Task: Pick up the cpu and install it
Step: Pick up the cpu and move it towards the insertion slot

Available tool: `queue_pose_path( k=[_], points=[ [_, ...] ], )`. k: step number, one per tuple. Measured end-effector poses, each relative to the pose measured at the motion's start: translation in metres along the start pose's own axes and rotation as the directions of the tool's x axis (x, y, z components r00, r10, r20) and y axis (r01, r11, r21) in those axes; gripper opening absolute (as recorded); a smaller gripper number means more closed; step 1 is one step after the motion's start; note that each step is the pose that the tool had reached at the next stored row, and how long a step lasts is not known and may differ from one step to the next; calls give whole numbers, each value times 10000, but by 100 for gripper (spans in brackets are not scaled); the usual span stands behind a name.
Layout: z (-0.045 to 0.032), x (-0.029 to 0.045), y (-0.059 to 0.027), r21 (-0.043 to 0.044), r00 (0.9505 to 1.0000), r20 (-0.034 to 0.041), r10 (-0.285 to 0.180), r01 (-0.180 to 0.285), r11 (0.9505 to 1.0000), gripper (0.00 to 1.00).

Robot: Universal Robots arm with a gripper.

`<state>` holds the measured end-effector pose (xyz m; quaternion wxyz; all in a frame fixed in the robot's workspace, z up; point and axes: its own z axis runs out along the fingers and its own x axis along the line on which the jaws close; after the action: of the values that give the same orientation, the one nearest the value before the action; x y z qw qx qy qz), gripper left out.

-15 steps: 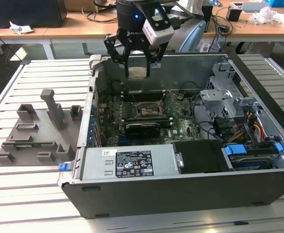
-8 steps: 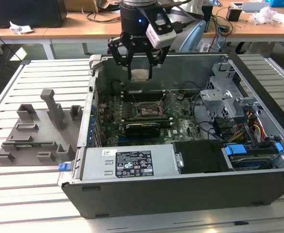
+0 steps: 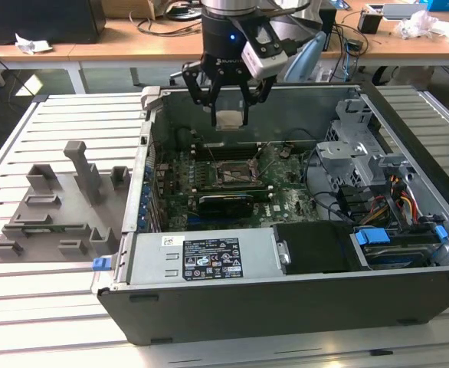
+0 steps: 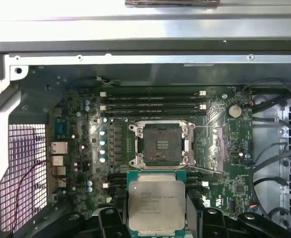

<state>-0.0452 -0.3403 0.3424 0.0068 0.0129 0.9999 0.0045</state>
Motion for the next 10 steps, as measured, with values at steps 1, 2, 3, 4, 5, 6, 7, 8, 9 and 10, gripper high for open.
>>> queue_pose_path(
  k=[1, 2, 3, 4, 5, 6, 7, 8, 9, 10],
  points=[
    [10, -10, 8, 3, 10000, 0, 0, 0, 10000, 55],
    [22, -22, 17, 8, 10000, 0, 0, 0, 10000, 55],
    [39, -38, 30, 12, 10000, -1, -1, 1, 10000, 55],
    [50, -48, 38, 16, 10000, -1, -1, 1, 10000, 55],
    [63, -59, 47, 19, 10000, -2, -1, 1, 10000, 55],
    [79, -73, 58, 22, 10000, -2, -1, 1, 10000, 55],
    [93, -84, 67, 24, 10000, -2, -1, 1, 10000, 55],
    [108, -94, 74, 28, 10000, -2, -1, 1, 10000, 55],
    [121, -101, 81, 29, 10000, -1, -1, 1, 10000, 55],
    [138, -111, 90, 34, 10000, -2, -1, 1, 10000, 55]
  ],
)
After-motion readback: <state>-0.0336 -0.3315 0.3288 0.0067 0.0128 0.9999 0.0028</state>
